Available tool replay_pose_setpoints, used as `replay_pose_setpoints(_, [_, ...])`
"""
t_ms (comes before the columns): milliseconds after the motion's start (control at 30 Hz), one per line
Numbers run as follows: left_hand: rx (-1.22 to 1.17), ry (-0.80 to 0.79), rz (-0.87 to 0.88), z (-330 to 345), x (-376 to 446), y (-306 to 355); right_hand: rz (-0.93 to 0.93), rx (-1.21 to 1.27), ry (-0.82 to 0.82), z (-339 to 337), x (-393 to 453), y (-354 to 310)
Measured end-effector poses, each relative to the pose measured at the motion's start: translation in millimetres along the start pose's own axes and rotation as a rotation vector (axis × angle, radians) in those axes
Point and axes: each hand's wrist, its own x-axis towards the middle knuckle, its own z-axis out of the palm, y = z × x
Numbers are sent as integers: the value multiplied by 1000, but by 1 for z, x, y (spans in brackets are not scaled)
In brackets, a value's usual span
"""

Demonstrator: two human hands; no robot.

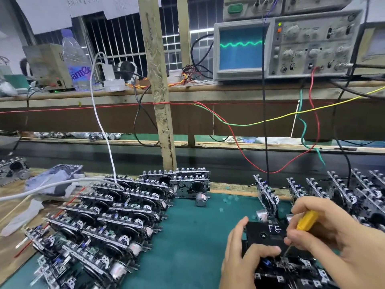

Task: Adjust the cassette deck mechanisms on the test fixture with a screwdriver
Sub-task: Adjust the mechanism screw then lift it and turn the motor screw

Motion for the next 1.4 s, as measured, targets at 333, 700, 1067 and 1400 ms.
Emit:
replay_pose_setpoints(333, [96,-63,3,-2,-7,0,51,81,-79,-6,23,-8])
replay_pose_setpoints(700, [151,37,293,6,-8,-35,-27,-54,76,9,25,-11])
replay_pose_setpoints(1067, [70,6,307,7,-5,-42,127,209,-72,-7,26,-14])
replay_pose_setpoints(1400, [133,43,328,8,-7,-39,81,92,88,14,19,-15])
